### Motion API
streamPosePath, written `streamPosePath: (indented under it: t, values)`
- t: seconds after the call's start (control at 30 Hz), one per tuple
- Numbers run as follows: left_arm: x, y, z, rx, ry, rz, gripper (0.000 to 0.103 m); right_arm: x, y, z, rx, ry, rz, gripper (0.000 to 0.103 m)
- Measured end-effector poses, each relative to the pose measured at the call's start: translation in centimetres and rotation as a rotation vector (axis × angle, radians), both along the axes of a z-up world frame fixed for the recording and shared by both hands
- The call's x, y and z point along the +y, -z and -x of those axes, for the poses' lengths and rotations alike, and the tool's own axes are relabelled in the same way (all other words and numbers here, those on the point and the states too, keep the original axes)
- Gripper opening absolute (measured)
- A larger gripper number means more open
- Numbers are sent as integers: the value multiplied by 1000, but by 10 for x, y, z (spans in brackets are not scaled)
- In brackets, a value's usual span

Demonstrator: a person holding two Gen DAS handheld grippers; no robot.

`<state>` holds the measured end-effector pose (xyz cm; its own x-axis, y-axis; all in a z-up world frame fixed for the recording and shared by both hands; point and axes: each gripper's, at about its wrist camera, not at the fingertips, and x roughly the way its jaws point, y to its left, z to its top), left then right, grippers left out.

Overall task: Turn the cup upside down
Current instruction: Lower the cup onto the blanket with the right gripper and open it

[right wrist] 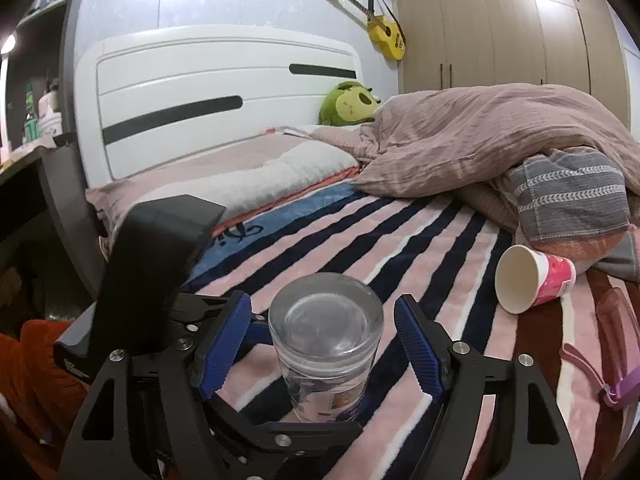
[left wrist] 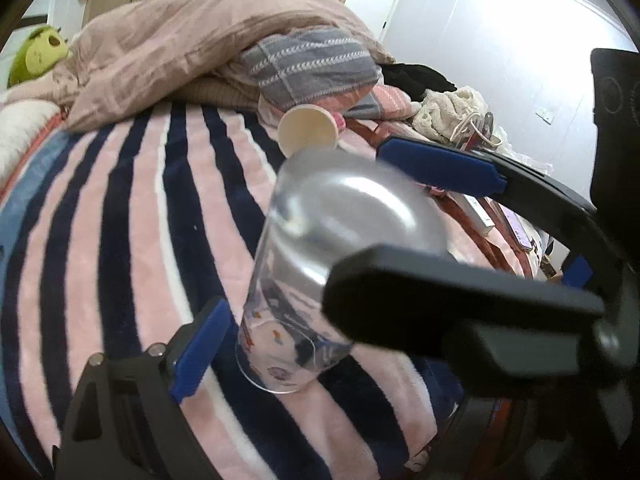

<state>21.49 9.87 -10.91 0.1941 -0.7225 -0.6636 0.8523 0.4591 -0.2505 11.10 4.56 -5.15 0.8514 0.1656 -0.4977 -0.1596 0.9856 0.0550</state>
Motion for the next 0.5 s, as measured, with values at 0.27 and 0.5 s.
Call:
streamPosePath:
  t: [0.27,0.5]
  values:
    - [32,-57,24,-87,-123,13,102,-18,-44,35,-51,131,-89,100]
    - [72,-102,34,-110,-295,-7,102,-32,-72,79,-31,362,-31,103]
